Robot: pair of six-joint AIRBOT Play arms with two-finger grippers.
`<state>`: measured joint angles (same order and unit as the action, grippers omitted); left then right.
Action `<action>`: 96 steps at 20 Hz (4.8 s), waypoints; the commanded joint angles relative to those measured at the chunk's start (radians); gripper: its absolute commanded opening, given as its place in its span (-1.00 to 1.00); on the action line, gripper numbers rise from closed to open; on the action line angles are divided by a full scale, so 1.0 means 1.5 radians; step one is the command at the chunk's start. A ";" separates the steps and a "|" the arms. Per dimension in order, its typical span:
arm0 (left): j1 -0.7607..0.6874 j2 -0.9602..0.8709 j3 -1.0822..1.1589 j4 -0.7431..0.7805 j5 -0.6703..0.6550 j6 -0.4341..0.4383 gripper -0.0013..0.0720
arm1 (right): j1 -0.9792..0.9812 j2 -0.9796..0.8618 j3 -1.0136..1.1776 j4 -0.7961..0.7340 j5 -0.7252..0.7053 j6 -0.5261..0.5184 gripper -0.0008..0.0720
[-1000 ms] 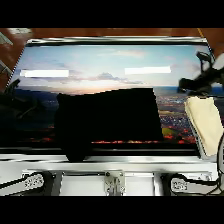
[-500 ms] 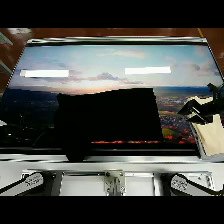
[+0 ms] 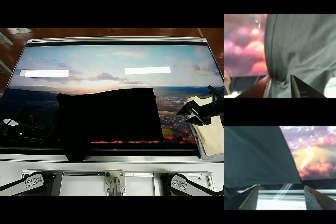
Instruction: Fold the shirts.
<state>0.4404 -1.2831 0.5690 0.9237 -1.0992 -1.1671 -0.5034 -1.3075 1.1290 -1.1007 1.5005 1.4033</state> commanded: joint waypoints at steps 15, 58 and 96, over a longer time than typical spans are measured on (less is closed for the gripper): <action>-0.009 0.048 0.001 -0.041 -0.042 0.050 -0.87 | 0.102 -0.020 -0.317 0.036 -0.248 0.051 0.91; -0.015 0.332 0.440 0.030 -0.181 -0.100 -0.87 | 0.202 0.120 0.175 -0.157 0.007 0.001 -0.80; -0.214 -0.204 0.405 0.299 -0.091 -0.156 -0.87 | 0.342 -0.266 0.155 -0.268 -0.300 0.165 -0.79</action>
<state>0.1181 -1.5860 1.1755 1.2858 -1.1892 -1.3502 0.0097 -1.7039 1.3621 -1.4487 1.0470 1.5993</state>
